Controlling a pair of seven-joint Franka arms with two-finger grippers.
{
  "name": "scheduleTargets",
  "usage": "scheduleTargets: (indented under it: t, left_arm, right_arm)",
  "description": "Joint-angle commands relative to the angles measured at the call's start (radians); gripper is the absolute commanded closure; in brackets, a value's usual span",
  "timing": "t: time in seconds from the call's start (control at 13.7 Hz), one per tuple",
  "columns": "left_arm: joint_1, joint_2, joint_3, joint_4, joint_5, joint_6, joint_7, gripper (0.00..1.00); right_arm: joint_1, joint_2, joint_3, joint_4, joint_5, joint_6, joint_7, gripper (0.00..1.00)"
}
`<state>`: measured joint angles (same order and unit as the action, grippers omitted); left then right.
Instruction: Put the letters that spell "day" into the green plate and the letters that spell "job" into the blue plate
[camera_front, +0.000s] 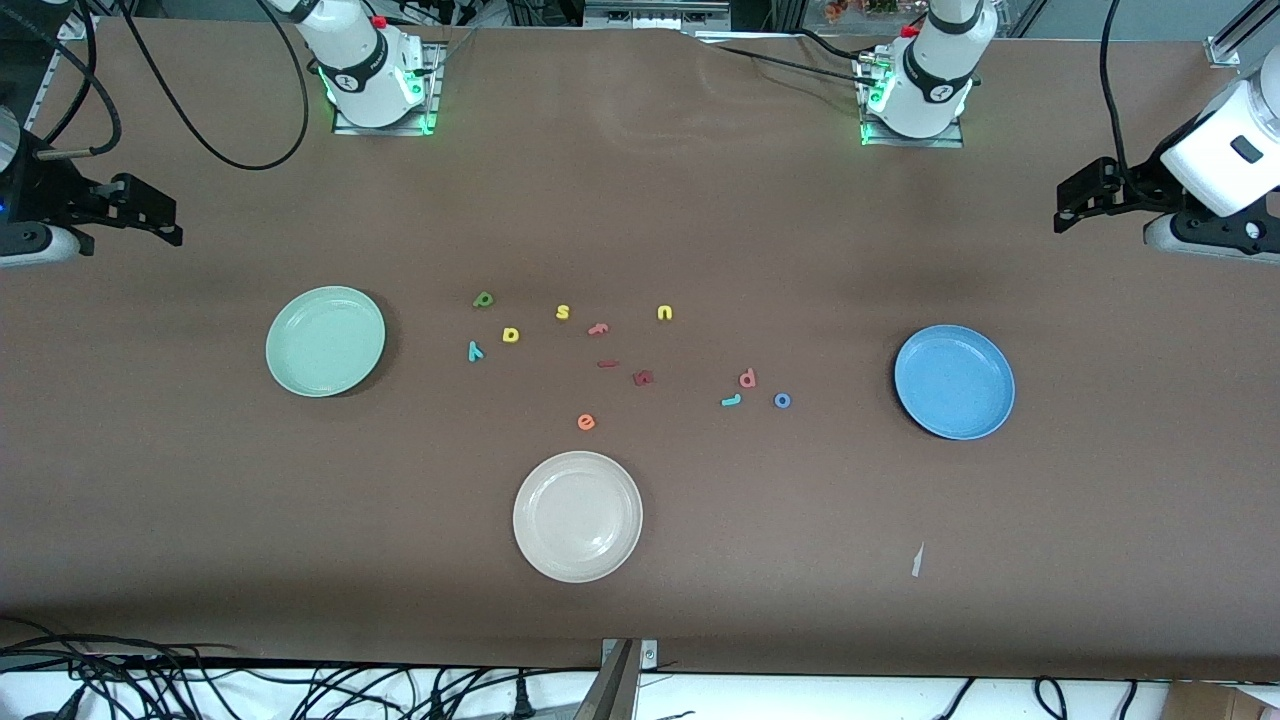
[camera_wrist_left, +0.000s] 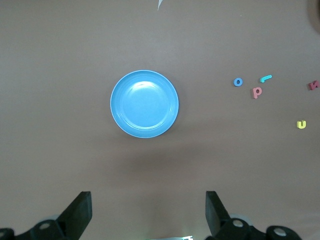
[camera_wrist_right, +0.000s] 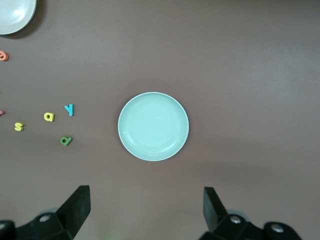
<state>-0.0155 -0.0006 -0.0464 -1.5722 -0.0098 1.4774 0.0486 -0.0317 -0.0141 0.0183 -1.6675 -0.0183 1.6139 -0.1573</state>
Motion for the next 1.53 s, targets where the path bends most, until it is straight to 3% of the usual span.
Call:
scheduleTargets:
  t: [0.0,1.46]
  left_arm:
    - [-0.006,0.011,-0.001,0.021,0.022,-0.005,-0.004,0.0]
    - [-0.008,0.014,-0.004,0.023,0.042,-0.005,-0.004,0.0]
  right_arm:
    - [0.0,-0.017,0.003,-0.012,0.006,-0.005,0.007,0.0]
    - [0.0,-0.017,0.003,-0.012,0.006,-0.005,-0.001,0.0]
